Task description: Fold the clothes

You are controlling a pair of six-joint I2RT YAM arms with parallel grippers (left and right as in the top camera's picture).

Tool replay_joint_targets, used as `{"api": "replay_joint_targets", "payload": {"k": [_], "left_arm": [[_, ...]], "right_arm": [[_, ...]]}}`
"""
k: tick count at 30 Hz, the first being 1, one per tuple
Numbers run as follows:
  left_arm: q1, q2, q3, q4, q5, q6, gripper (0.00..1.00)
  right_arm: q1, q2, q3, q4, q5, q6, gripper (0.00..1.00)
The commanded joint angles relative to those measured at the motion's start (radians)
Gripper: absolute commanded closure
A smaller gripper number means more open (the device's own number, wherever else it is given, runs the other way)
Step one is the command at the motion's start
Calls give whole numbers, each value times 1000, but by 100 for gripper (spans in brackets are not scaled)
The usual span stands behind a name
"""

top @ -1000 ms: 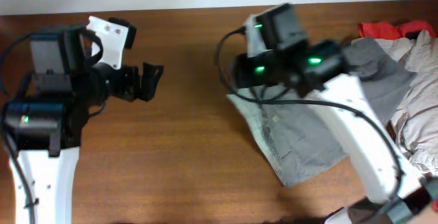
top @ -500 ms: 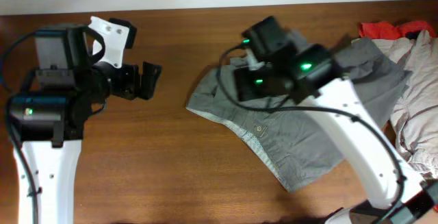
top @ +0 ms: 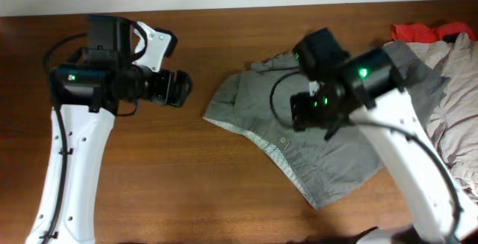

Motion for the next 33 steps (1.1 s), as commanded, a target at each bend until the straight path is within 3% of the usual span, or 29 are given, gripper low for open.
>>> {"api": "replay_joint_targets", "payload": {"k": [1, 7, 8, 14, 19, 28, 33], "left_arm": [[-37, -18, 7, -63, 18, 27, 9], [-82, -17, -3, -89, -34, 45, 8], [-87, -17, -11, -67, -34, 39, 1], [-99, -15, -94, 114, -35, 3, 1], [-99, 4, -101, 152, -34, 4, 1], [-99, 11, -101, 152, -34, 4, 1], [-99, 11, -101, 155, -34, 4, 1]], "right_arm": [[128, -172, -8, -29, 180, 147, 25], [324, -360, -160, -1, 328, 394, 5], [332, -384, -220, 20, 332, 427, 1], [332, -407, -553, 175, 293, 464, 1], [302, -351, -800, 340, 221, 464, 1], [167, -235, -975, 444, 114, 462, 0], [163, -176, -1030, 497, 48, 455, 5]]}}
